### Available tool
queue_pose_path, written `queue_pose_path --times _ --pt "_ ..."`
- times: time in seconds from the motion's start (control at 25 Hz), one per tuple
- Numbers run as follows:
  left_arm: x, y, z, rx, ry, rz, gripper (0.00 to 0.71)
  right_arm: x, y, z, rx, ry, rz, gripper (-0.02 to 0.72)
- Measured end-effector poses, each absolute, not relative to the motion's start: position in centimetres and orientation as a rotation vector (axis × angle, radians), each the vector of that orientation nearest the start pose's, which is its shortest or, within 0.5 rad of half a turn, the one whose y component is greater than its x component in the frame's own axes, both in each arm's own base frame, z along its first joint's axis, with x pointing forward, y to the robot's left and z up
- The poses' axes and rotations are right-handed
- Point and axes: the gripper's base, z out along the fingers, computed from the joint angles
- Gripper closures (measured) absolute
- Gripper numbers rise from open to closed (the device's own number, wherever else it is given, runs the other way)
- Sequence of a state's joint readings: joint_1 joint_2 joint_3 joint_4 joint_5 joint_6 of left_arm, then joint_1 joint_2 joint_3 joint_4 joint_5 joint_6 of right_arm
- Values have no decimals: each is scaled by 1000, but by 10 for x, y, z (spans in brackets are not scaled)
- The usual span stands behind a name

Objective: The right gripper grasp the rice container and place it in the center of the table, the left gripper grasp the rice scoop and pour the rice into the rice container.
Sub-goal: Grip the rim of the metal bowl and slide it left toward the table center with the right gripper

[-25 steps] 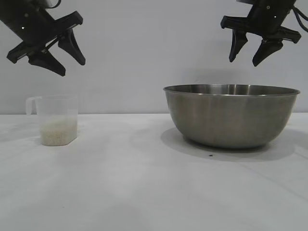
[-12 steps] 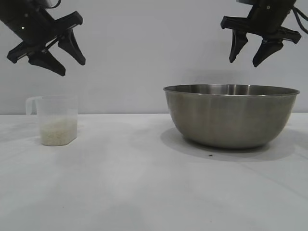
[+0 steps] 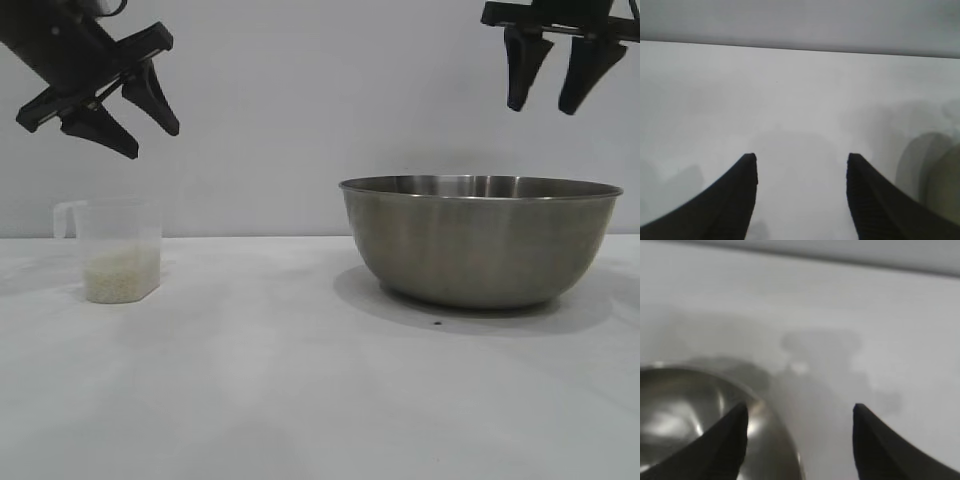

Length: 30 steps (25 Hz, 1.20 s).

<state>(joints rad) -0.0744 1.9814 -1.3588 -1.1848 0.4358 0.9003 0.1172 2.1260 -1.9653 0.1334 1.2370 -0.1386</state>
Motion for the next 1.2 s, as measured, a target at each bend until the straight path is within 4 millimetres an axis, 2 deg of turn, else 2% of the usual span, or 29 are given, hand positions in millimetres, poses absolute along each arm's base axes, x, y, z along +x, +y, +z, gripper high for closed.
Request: queue_pose_path --times 0.28,0.48,0.56,0.68,0.76,0.8,1.04,1.2 --pt "435 -68 203 14 2289 -627 368 449 65 203 -318 3021 202 318" --pt "435 -68 203 15 2290 -629 368 450 65 175 -314 3088 205 318" --pt "435 -68 203 15 2290 -629 368 451 65 165 -310 3108 205 447" --pt "435 -68 203 15 2290 -629 368 452 65 158 -308 3120 211 629" --pt "434 -68 203 16 2290 -630 368 451 67 159 -319 3120 238 638" --pt "434 -68 203 16 2290 -630 368 451 68 159 -320 3118 250 703" --pt "434 -68 203 16 2290 -630 368 451 75 160 -314 3101 363 703" --pt "434 -68 203 16 2290 -631 368 447 97 160 -384 3093 378 703"
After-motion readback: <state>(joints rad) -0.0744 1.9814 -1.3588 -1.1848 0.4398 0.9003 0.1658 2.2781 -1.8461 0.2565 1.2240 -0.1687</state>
